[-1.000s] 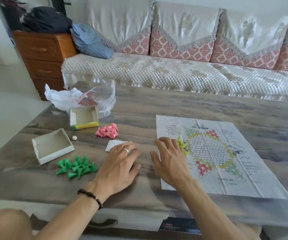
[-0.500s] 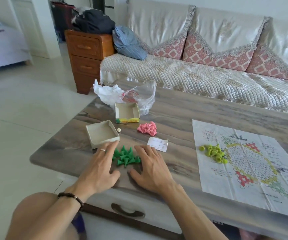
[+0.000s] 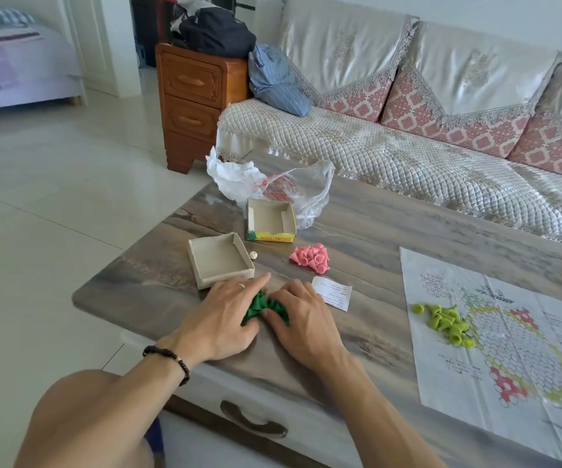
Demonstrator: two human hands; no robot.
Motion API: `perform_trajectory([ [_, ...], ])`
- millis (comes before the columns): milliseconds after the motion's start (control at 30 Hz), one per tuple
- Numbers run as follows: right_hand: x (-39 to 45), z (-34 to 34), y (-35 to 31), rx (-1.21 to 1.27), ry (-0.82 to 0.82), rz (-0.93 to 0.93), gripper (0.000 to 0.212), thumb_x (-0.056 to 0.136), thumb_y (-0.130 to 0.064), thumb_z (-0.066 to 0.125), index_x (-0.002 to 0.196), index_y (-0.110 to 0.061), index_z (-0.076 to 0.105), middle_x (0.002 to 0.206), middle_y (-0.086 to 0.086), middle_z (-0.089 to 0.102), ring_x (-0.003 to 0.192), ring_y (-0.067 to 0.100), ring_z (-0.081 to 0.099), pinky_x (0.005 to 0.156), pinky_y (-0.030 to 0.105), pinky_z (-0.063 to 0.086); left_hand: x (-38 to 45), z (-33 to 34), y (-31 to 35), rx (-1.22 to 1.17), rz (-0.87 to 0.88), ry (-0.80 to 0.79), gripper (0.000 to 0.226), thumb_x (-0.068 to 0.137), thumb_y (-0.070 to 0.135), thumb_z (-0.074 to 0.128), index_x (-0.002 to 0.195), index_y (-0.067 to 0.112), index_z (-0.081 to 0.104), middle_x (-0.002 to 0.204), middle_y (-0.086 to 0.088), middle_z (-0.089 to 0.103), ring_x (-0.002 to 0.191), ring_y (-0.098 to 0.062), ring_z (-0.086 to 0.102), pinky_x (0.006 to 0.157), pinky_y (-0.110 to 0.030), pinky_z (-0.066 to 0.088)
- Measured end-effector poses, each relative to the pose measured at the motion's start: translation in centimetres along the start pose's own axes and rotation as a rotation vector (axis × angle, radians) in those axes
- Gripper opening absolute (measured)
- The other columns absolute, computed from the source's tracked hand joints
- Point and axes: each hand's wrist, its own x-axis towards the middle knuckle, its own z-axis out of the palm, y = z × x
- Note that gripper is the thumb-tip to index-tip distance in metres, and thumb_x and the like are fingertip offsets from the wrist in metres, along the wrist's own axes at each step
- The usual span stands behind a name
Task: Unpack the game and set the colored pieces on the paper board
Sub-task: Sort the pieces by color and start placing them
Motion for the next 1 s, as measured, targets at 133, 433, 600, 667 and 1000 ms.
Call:
perform_trajectory([
  [133, -1.0, -0.8, 1.2, -0.08, 0.041, 0.056, 0.021, 0.092, -0.034, 0.052, 0.089, -0.015, 0.059, 0.091, 0.0, 0.054, 0.083, 0.021, 0.053, 0.064, 0.035, 0.046, 1.1, 0.8, -0.2, 0.13, 0.135, 0.128, 0.04, 0.09, 0.035, 0.045, 0.127, 0.022, 0.056, 0.118, 0.006, 0.058, 0.12, -0.02, 0.045, 0.098, -0.04, 0.036],
  [433, -0.3, -0.8, 1.7, -0.185, 0.119, 0.118, 0.026, 0.094, -0.034, 0.043, 0.077, -0.015, 0.049, 0.079, 0.001, 0.053, 0.057, 0.029, 0.054, 0.043, 0.034, 0.038, 3.1, 1.3, 0.3, 0.052, 0.183, 0.225, 0.009, 0.09, 0.023, 0.06, 0.093, 0.018, 0.067, 0.084, 0.002, 0.055, 0.084, -0.02, 0.054, 0.074, -0.031, 0.044],
  [600, 0.1, -0.8, 1.9, -0.172, 0.106, 0.098, 0.027, 0.095, -0.033, 0.04, 0.074, -0.016, 0.043, 0.076, 0.004, 0.056, 0.057, 0.032, 0.054, 0.045, 0.039, 0.042, 3.8, 1.1, 0.8, 0.168, 0.167, 0.268, 0.033, 0.088, 0.036, 0.038, 0.077, 0.016, 0.062, 0.069, 0.0, 0.058, 0.064, -0.024, 0.058, 0.053, -0.036, 0.044],
  [667, 0.2, -0.7, 2.0, -0.17, 0.099, 0.117, 0.029, 0.095, -0.03, 0.044, 0.07, -0.018, 0.037, 0.072, 0.005, 0.056, 0.056, 0.033, 0.054, 0.045, 0.036, 0.038, 4.1, 1.2, 1.0, 0.159, 0.131, 0.28, 0.033, 0.088, 0.035, 0.038, 0.077, 0.016, 0.063, 0.067, -0.001, 0.06, 0.063, -0.026, 0.059, 0.052, -0.037, 0.046],
  [1000, 0.8, -0.7, 2.1, -0.175, 0.094, 0.175, 0.036, 0.093, -0.021, 0.048, 0.061, -0.015, 0.033, 0.061, 0.009, 0.054, 0.05, 0.034, 0.05, 0.043, 0.034, 0.033, 5.5, 0.8, 1.5, -0.001, 0.09, 0.469, 0.017, 0.086, 0.016, 0.057, 0.072, 0.011, 0.065, 0.049, -0.003, 0.057, 0.044, -0.026, 0.052, 0.042, -0.031, 0.04],
])
